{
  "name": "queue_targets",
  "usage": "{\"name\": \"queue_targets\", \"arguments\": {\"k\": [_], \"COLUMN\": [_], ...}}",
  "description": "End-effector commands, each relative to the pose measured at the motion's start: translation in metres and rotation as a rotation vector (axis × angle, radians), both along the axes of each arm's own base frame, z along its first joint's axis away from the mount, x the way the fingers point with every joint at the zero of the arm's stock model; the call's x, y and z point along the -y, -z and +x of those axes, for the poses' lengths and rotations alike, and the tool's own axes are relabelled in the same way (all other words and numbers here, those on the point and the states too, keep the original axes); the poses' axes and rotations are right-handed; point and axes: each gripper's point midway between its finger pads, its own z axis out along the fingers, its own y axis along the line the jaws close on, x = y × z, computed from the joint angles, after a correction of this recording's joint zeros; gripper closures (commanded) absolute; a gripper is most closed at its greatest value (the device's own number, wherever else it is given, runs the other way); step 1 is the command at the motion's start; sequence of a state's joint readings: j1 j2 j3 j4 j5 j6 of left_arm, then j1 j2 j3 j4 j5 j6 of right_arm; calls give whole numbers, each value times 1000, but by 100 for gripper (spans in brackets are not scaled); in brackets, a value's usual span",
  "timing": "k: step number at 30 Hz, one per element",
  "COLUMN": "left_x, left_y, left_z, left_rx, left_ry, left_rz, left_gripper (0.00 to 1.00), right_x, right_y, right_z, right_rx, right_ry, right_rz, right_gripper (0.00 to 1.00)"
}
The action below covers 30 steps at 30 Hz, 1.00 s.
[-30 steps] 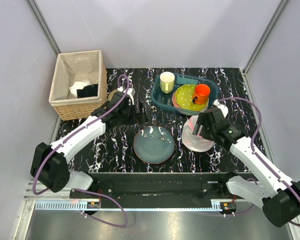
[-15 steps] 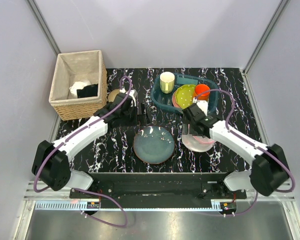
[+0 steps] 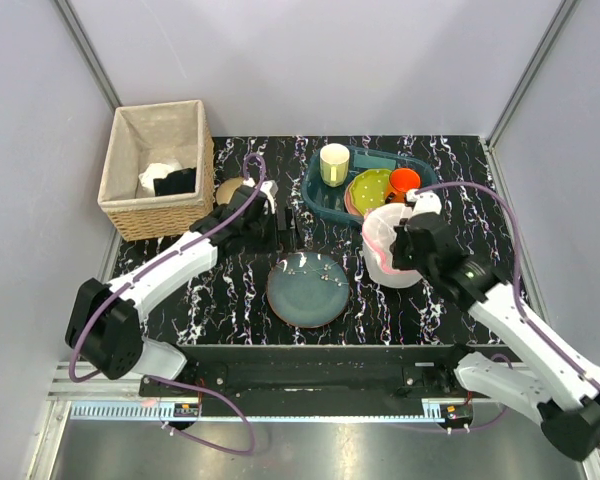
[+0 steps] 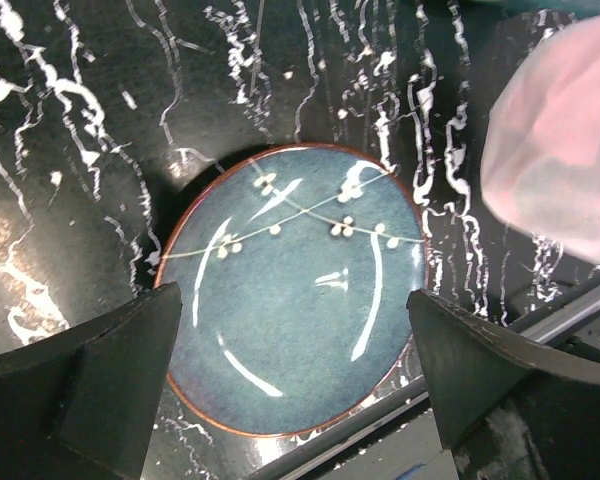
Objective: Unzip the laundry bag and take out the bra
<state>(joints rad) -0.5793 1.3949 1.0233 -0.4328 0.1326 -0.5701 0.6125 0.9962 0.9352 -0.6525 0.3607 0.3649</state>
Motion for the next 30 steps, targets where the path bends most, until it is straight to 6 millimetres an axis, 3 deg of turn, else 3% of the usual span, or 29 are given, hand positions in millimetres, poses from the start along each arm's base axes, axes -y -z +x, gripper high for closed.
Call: {"name": "queue_targets", "arguments": {"k": [1, 4, 5, 10, 14, 15, 21, 23, 25, 27, 29, 30], "left_x": [36, 56, 61, 87, 100, 102, 112, 117, 120, 120, 118, 117], "left_y": [-56, -89, -109, -155, -152, -141, -119, -111, -109, -109, -107, -106], "left_z": [17, 19, 23, 22, 13, 13, 3, -2, -8, -13, -15, -15], "left_rx": [97, 136, 163, 191, 126, 95, -4, -45, -60, -55, -60, -56], "left_ry": [68, 122, 137, 262, 383, 390, 478, 506, 525, 542, 533, 524], "left_rz": [-168, -293, -330, -500, -564, -559, -607, -624, -637, -650, -656, -649], "left_gripper": [1, 1, 1, 1, 1, 2, 4, 9, 23, 69, 100, 100], "right_x": [-49, -63, -65, -82, -91, -93, -98, -99, -97, -92, -82, -78], "right_y": [-42, -49, -49, -48, -53, -56, -63, -61, -58, -52, -48, -47], "right_z": [-27, -41, -42, -55, -63, -64, -74, -75, -73, -69, -59, -56], "right_rx": [130, 132, 125, 85, 69, 75, 81, 71, 68, 57, 67, 59], "right_ry": [-357, -450, -460, -574, -636, -647, -711, -714, -698, -667, -597, -559], "right_rz": [191, 258, 264, 305, 342, 351, 381, 383, 371, 346, 301, 284], "right_gripper": [100, 100, 100, 100, 100, 100, 100, 100, 100, 100, 100, 100]}}
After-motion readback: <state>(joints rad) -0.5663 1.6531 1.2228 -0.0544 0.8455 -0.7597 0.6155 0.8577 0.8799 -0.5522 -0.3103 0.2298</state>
